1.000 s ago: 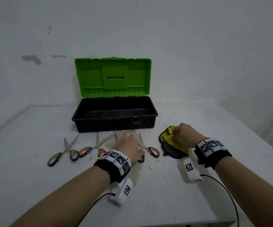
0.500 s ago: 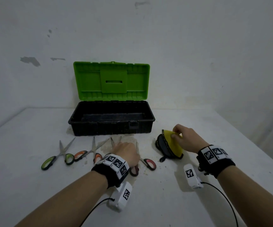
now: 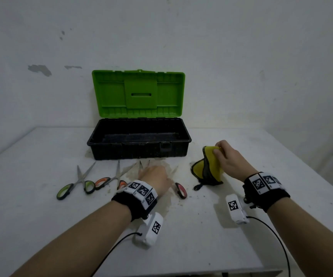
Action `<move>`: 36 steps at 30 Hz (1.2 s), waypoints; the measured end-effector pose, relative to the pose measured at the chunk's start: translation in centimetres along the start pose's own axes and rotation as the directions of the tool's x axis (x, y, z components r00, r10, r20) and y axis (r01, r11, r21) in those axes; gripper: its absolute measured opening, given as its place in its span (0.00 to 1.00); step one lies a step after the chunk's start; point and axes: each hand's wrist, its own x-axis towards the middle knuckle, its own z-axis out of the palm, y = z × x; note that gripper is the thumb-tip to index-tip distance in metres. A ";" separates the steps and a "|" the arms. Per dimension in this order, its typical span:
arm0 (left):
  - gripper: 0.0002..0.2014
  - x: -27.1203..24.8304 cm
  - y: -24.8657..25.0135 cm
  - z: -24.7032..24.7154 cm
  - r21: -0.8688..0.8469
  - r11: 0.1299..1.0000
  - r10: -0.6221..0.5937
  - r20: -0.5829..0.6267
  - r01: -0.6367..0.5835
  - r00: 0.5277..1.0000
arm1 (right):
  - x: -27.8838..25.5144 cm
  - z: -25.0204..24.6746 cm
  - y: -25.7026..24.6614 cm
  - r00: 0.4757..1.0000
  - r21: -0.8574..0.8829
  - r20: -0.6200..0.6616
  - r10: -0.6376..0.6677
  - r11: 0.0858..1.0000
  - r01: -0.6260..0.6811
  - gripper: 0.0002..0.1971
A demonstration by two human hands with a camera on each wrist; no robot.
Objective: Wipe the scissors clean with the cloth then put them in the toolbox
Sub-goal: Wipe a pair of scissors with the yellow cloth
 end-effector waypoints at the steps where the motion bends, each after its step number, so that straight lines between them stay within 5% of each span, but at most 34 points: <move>1: 0.12 0.1 -0.2 -0.3 -0.081 0.996 0.025 -0.006 -0.026 1.000 | -0.2 -0.1 -0.4 1.000 0.058 -0.011 0.006 0.998 -0.006 0.10; 5: 0.06 -0.2 -1.1 -1.4 -0.483 0.872 0.097 0.001 -0.084 0.995 | -1.2 -0.2 -2.7 0.998 0.247 -0.051 0.028 0.969 -0.015 0.11; 10: 0.05 -0.4 -2.3 -1.7 -0.642 0.759 0.049 -0.115 -0.112 0.992 | -2.5 0.1 -5.0 0.985 0.394 0.162 0.060 0.911 -0.121 0.07; 17: 0.10 -0.8 -2.9 -2.0 -0.887 0.461 0.060 0.006 -0.022 0.998 | -3.5 0.9 -5.5 0.998 0.274 -0.025 0.058 0.960 -0.049 0.06; 21: 0.09 -1.1 -3.0 -1.2 -0.898 0.441 0.111 0.076 0.019 0.991 | -3.5 2.1 -5.8 0.977 0.313 -0.065 0.202 0.934 -0.172 0.09; 26: 0.10 -1.1 -3.3 -0.3 -0.908 0.415 0.105 0.105 0.053 0.989 | -3.7 2.8 -5.8 0.949 0.673 0.094 0.302 0.683 -0.284 0.11; 36: 0.05 -0.9 -3.4 -0.3 -0.908 0.406 0.135 0.167 0.099 0.977 | -4.2 4.8 -5.9 0.958 0.543 -0.119 0.263 0.825 -0.159 0.03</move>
